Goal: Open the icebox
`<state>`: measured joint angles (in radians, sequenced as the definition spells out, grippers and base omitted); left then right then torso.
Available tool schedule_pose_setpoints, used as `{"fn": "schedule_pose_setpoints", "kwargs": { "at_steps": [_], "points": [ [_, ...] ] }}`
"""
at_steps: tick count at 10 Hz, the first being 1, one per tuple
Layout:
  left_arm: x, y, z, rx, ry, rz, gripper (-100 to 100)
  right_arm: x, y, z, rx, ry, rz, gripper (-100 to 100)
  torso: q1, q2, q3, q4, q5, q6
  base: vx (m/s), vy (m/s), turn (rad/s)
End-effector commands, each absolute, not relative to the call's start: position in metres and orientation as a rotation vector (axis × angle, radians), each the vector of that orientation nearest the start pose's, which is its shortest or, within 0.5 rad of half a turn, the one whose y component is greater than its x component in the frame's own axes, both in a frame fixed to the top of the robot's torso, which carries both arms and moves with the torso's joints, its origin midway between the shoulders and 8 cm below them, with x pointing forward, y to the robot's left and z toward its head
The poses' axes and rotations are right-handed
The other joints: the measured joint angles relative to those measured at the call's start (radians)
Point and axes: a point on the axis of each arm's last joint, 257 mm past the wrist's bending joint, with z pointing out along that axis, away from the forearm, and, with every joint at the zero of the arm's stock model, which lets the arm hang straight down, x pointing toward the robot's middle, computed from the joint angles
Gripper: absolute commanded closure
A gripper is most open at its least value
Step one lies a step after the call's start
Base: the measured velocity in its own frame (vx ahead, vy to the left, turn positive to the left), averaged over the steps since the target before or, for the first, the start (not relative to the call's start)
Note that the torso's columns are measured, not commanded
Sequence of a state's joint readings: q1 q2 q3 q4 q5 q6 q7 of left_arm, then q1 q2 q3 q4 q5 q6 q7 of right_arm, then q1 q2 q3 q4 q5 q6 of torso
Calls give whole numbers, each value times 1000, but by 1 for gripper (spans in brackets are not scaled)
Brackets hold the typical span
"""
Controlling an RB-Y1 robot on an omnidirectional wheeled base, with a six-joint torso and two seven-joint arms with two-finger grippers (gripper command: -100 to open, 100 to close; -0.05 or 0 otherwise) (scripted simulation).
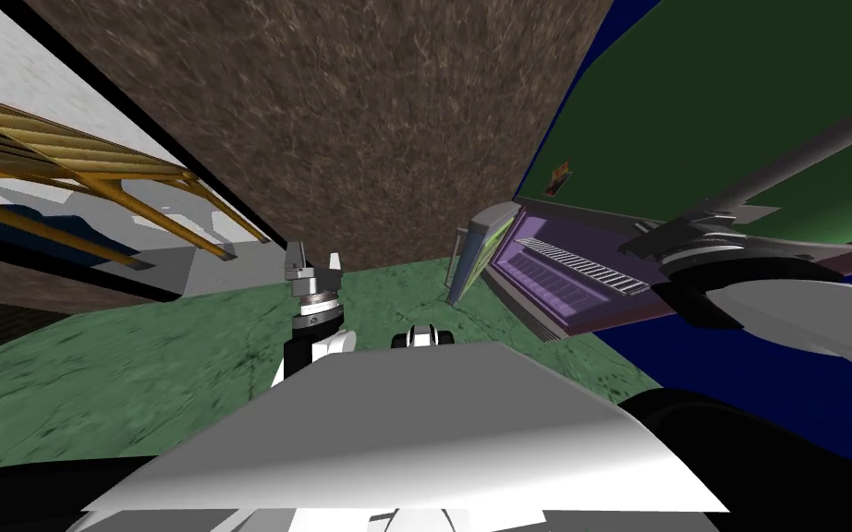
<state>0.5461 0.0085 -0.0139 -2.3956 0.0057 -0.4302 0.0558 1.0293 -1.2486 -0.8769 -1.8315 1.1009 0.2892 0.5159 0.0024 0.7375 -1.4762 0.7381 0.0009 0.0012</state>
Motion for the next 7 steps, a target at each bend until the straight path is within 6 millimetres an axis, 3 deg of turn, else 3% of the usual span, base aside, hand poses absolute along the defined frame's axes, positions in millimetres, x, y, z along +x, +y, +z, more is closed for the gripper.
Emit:
{"fn": "schedule_pose_setpoints", "kwargs": {
  "at_steps": [1,6,7],
  "points": [
    [330,276,48,-674,597,-1358,0,341,-674,110,-845,1333,-1632,100,-4,-1,-1,-1,-1,-3,260,249,-227],
    [330,276,48,-674,597,-1358,0,337,-661,115,-854,1317,-1625,100,-2,0,0,0,-1,-1,197,206,-179],
    [330,276,48,-674,597,-1358,0,337,-662,115,-853,1319,-1625,100,-3,1,0,0,-1,-2,69,86,-19]
  ]
}}
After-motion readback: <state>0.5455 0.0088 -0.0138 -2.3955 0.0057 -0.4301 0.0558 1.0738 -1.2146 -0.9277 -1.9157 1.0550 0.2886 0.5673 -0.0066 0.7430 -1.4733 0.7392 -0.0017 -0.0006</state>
